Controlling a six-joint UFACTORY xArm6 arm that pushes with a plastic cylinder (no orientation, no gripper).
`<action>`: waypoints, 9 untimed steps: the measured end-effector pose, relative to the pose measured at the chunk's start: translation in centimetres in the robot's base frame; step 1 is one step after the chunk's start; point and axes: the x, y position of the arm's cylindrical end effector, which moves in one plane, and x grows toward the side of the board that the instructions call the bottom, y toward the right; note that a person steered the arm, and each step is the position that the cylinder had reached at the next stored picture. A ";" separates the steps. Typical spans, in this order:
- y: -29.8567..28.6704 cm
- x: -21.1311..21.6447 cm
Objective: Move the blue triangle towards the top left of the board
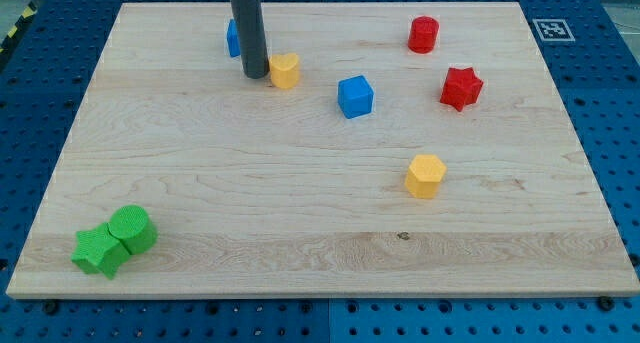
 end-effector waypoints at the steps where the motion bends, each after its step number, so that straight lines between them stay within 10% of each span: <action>1: 0.0 -1.8; 9: -6.2 -6.2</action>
